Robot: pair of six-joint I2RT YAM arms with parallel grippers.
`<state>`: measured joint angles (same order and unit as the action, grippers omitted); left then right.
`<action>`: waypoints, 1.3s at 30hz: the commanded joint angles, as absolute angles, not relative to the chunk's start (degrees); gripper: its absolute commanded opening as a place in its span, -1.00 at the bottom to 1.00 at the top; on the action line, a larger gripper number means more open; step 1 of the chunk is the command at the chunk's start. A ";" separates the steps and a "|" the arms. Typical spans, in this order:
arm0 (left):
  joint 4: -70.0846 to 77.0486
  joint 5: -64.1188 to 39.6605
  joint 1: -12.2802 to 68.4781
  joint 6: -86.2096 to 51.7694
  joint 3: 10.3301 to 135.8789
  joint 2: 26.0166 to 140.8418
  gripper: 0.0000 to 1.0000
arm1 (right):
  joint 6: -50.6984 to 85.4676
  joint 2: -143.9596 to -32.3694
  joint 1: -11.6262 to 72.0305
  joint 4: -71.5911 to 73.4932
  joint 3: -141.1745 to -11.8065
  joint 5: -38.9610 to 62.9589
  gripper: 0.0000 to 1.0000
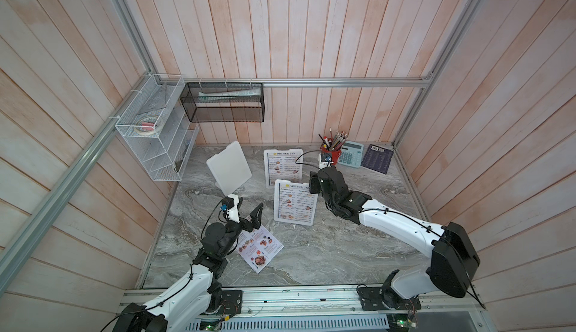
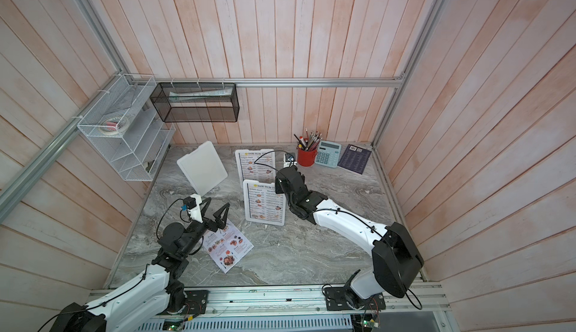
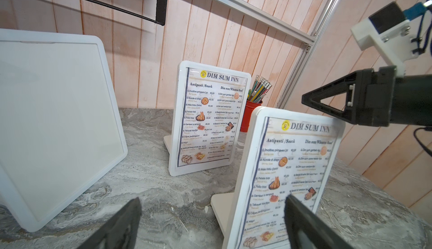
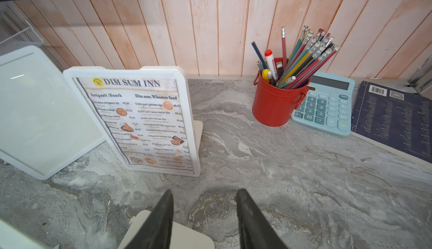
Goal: Insert the menus into the narrow rack
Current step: Insert the menu into the narrow rack, then move the narrow rack to the center of the board.
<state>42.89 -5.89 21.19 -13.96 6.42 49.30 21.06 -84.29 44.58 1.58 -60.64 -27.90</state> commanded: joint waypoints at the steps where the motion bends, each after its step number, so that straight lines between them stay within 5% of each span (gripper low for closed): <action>1: 43.90 -5.62 21.53 -13.03 5.65 49.22 0.95 | 21.62 -83.46 43.74 1.23 -59.50 -26.75 -0.10; 9: 42.68 -14.71 21.53 -13.07 8.48 50.42 0.99 | 18.75 -75.23 43.30 1.31 -57.79 -27.47 0.03; 19: 50.45 -22.11 21.53 -14.33 8.52 58.17 0.99 | 18.10 -55.65 43.33 20.80 -30.95 -14.69 0.45; 26: 56.21 -24.64 21.53 -15.42 11.42 67.67 1.00 | 19.76 -55.45 43.33 28.52 -22.55 -4.62 0.49; 39: 61.97 -26.52 21.61 -17.24 20.65 86.39 0.91 | 20.86 -65.62 43.23 39.49 -20.66 -3.32 0.54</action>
